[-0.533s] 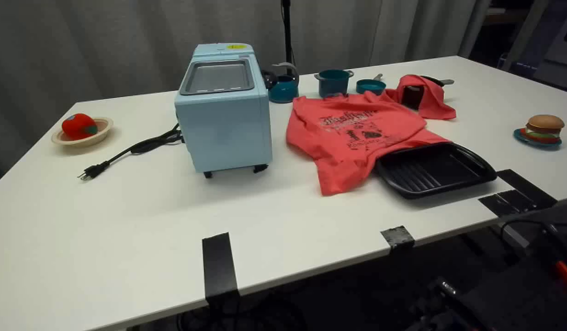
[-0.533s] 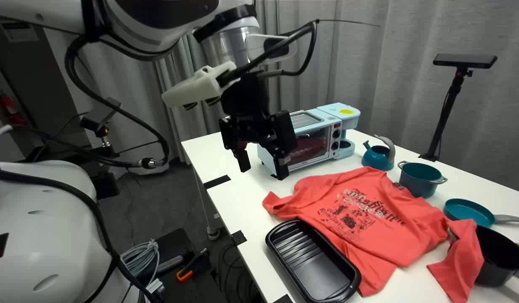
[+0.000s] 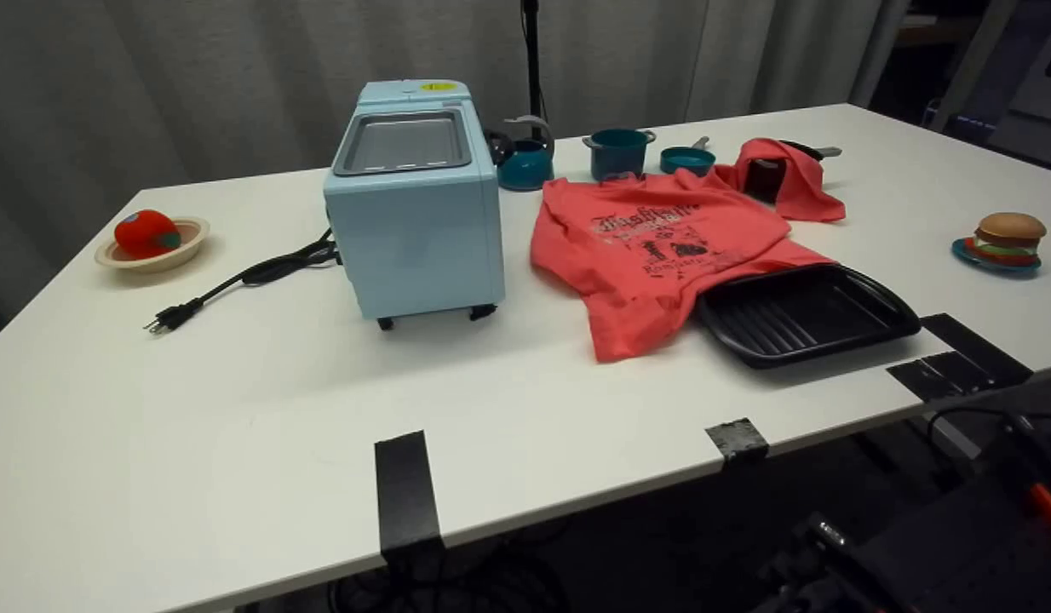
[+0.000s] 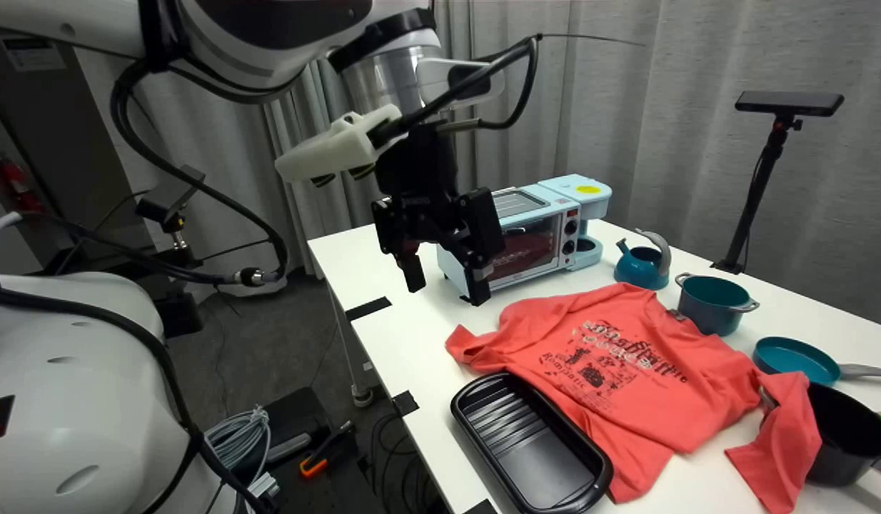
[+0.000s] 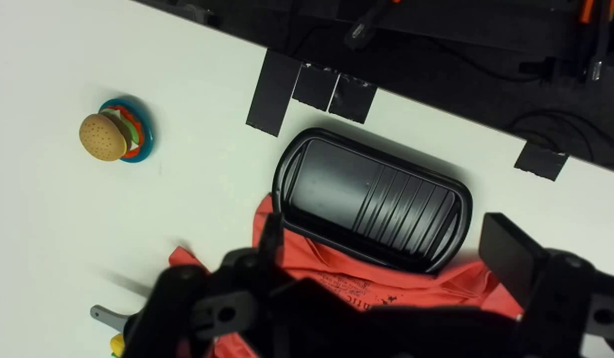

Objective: Fold the orange shirt

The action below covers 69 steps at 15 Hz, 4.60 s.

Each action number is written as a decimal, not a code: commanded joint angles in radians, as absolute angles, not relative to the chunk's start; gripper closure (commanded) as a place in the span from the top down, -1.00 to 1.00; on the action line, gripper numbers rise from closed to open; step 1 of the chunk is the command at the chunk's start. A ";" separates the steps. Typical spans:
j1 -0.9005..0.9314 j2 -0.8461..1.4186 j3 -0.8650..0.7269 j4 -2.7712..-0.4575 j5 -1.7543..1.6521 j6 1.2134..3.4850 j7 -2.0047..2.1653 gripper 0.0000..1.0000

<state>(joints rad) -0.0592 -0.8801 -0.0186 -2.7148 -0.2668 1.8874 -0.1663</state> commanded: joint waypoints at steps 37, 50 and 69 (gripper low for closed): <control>0.135 -0.152 0.123 -2.348 -0.111 2.318 -0.146 1.00; 0.143 0.031 0.129 -2.318 -0.013 2.398 -0.161 1.00; 0.172 0.514 0.130 -2.078 -0.098 2.463 -0.082 1.00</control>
<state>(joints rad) 0.1437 0.4624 0.1542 -2.1333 -0.0662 2.4850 -0.1198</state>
